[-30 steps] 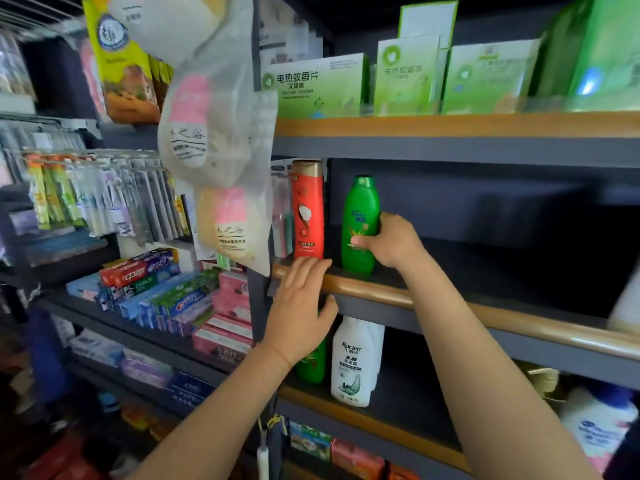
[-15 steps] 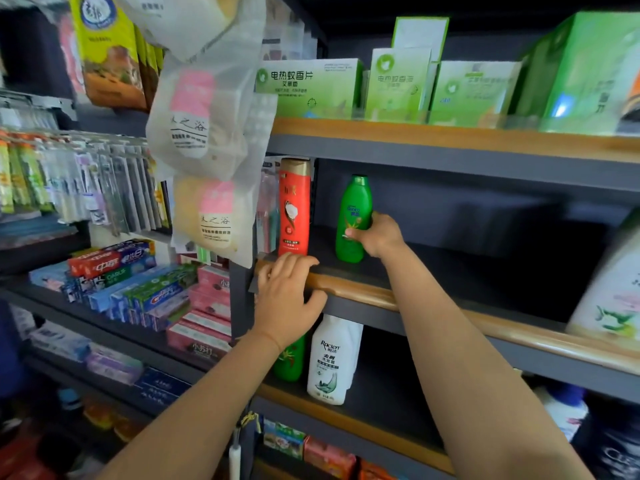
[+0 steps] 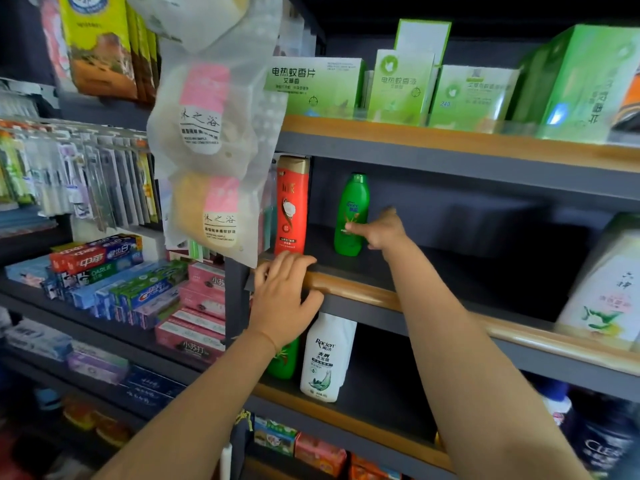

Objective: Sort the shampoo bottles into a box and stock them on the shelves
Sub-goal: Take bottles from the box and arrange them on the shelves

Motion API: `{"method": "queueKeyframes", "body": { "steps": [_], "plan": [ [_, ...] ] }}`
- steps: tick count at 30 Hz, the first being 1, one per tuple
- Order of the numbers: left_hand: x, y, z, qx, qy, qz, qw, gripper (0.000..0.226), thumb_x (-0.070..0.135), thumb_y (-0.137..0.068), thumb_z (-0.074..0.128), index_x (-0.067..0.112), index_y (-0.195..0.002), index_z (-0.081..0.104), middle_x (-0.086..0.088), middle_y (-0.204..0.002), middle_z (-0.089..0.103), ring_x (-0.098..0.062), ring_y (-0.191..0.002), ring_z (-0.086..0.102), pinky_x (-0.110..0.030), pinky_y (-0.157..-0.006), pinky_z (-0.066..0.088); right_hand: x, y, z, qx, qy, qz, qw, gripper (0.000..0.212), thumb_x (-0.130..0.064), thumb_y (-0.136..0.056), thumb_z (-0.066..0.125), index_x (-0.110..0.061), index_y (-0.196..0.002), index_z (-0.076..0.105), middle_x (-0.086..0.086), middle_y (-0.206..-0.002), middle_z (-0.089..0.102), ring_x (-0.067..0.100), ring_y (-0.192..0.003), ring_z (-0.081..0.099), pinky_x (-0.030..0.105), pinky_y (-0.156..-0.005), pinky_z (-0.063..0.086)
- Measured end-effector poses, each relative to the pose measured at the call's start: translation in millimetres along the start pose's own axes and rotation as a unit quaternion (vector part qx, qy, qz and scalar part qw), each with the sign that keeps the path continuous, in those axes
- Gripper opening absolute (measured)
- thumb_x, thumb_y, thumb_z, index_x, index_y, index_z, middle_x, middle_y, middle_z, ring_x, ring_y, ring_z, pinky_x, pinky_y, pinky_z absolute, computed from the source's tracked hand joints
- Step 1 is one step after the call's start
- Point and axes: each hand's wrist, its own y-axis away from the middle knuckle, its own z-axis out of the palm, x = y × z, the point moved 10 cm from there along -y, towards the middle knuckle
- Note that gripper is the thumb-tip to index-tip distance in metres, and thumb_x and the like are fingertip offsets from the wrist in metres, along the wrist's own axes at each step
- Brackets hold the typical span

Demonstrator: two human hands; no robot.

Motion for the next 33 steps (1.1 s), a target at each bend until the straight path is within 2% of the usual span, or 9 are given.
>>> {"method": "queueKeyframes", "body": {
  "steps": [2, 4, 7, 11, 16, 20, 23, 28, 33],
  "plan": [
    [1, 3, -4, 0.004, 0.018, 0.016, 1.000, 0.057, 0.038, -0.084, 0.039, 0.020, -0.137, 0.050, 0.001, -0.145, 0.048, -0.020, -0.144, 0.031, -0.038, -0.117, 0.016, -8, 27, -17, 0.074, -0.055, -0.048, 0.995, 0.078, -0.031, -0.079, 0.083, -0.005, -0.137, 0.037, 0.015, -0.139, 0.048, 0.031, -0.127, 0.051, 0.035, -0.099, 0.046],
    [5, 19, -14, 0.027, 0.024, 0.045, 0.998, 0.061, 0.030, -0.088, 0.047, 0.016, -0.147, 0.043, -0.001, -0.159, 0.034, -0.020, -0.152, 0.017, -0.041, -0.123, 0.010, -21, 73, -19, 0.094, -0.173, -0.123, 0.973, 0.043, -0.023, -0.084, 0.078, -0.012, -0.115, 0.050, 0.010, -0.110, 0.062, 0.024, -0.099, 0.063, 0.035, -0.083, 0.052],
    [-11, 80, -29, 0.056, 0.035, 0.060, 0.996, 0.052, 0.019, -0.086, 0.053, 0.009, -0.137, 0.055, -0.009, -0.151, 0.045, -0.024, -0.145, 0.032, -0.040, -0.122, 0.019, -32, 153, 40, -0.066, -0.283, -0.180, 0.940, 0.009, -0.008, -0.092, 0.067, -0.013, -0.089, 0.060, 0.005, -0.077, 0.065, 0.018, -0.065, 0.060, 0.029, -0.061, 0.053],
    [-138, 213, -7, -0.028, 0.017, -0.133, 0.991, 0.022, 0.017, -0.087, 0.057, 0.010, -0.104, 0.070, -0.007, -0.104, 0.068, -0.028, -0.107, 0.059, -0.044, -0.094, 0.049, 19, 237, 207, -0.340, -0.228, -0.092, 0.908, 0.013, -0.009, -0.095, 0.062, -0.012, -0.082, 0.064, 0.005, -0.071, 0.067, 0.018, -0.060, 0.062, 0.029, -0.058, 0.052],
    [-296, 425, -16, -0.106, -0.060, -0.423, 0.898, 0.013, 0.012, -0.085, 0.063, 0.013, -0.093, 0.073, -0.007, -0.093, 0.070, -0.032, -0.090, 0.065, -0.041, -0.080, 0.052, 176, 326, 417, -0.478, -0.079, 0.132, 0.865, 0.016, -0.016, -0.098, 0.061, -0.014, -0.082, 0.061, 0.005, -0.077, 0.066, 0.011, -0.058, 0.061, 0.024, -0.057, 0.050],
    [-351, 543, -46, -0.115, -0.199, -0.537, 0.812, 0.039, 0.021, -0.076, 0.066, 0.007, -0.113, 0.068, -0.024, -0.132, 0.056, -0.045, -0.128, 0.048, -0.058, -0.108, 0.032, 270, 401, 521, -0.530, 0.019, 0.228, 0.817, 0.014, -0.018, -0.098, 0.061, -0.013, -0.086, 0.059, 0.004, -0.077, 0.064, 0.014, -0.063, 0.060, 0.026, -0.060, 0.052],
    [-368, 616, -64, -0.100, -0.210, -0.635, 0.736, 0.084, 0.016, -0.076, 0.069, 0.011, -0.152, 0.034, -0.023, -0.162, 0.017, -0.041, -0.150, 0.012, -0.056, -0.120, 0.012, 321, 456, 577, -0.567, 0.087, 0.270, 0.773, 0.010, -0.020, -0.097, 0.061, -0.012, -0.091, 0.064, 0.007, -0.086, 0.067, 0.018, -0.075, 0.065, 0.031, -0.068, 0.057],
    [-375, 673, -55, 0.090, 0.062, -0.713, 0.692, 0.093, 0.003, -0.089, 0.058, 0.042, -0.157, 0.009, 0.006, -0.162, 0.025, 0.000, -0.137, 0.030, -0.024, -0.107, 0.034, 369, 522, 647, -0.603, 0.162, 0.224, 0.748, 0.025, -0.017, -0.091, 0.063, 0.000, -0.108, 0.068, 0.016, -0.095, 0.070, 0.028, -0.088, 0.068, 0.023, -0.072, 0.051],
    [-375, 676, -58, 0.107, 0.064, -0.717, 0.686, 0.094, 0.007, -0.087, 0.057, 0.056, -0.151, 0.009, 0.011, -0.160, 0.030, -0.009, -0.121, 0.054, -0.037, -0.088, 0.056, 410, 571, 664, -0.569, 0.130, 0.322, 0.745, 0.049, -0.013, -0.084, 0.075, -0.002, -0.129, 0.060, 0.016, -0.112, 0.070, 0.026, -0.095, 0.068, 0.040, -0.086, 0.056]
  ]
}}
